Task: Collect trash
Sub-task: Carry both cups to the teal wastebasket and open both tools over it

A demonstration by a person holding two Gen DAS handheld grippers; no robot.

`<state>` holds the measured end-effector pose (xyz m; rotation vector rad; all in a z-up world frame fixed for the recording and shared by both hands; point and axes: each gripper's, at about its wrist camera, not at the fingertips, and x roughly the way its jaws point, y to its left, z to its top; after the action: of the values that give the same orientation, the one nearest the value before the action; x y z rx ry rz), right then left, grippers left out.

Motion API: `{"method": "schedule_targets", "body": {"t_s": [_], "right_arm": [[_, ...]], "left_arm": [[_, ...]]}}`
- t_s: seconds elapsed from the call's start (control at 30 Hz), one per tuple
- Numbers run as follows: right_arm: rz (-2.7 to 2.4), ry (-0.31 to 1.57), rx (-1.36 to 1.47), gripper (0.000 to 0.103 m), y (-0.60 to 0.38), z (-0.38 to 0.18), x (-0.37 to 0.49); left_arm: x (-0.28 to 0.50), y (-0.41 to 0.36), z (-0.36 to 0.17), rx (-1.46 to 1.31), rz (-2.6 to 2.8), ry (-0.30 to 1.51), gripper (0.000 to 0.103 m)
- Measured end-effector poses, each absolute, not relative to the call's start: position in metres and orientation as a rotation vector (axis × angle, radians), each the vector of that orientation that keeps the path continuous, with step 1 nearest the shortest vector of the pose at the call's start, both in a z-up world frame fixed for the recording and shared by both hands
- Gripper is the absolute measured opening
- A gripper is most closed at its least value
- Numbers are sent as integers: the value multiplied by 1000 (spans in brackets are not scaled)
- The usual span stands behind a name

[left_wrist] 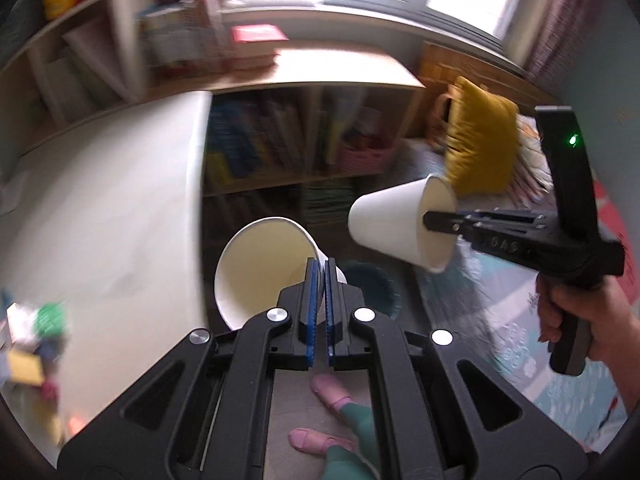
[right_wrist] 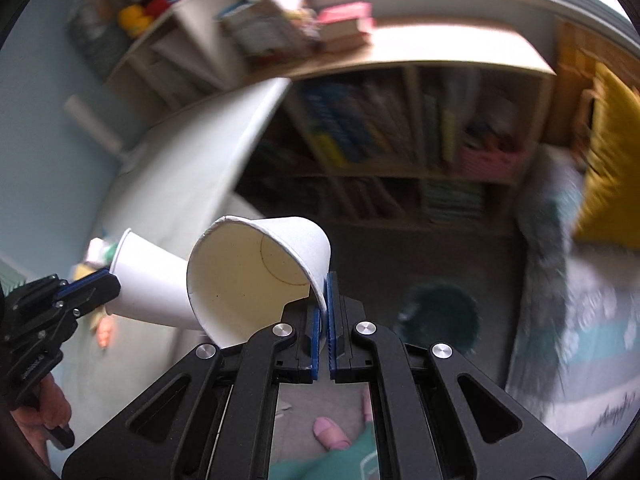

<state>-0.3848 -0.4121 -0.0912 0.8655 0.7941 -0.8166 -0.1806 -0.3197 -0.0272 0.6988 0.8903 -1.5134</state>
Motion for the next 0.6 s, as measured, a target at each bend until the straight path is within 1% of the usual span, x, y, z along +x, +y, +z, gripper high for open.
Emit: {"method": "schedule_targets", "body": {"t_s": [0.2, 0.37, 0.6], "right_arm": [[-920, 827, 990, 4, -434, -139, -446], [-976, 868, 1091, 4, -449, -183, -480], [-1005, 918, 1227, 5, -458, -249, -511]], "left_arm": [[-244, -376, -67, 842, -1631, 923, 2], [-290, -418, -118, 985, -1646, 1001, 2], [-330, -447, -179, 1133, -1662, 1045, 2]]}}
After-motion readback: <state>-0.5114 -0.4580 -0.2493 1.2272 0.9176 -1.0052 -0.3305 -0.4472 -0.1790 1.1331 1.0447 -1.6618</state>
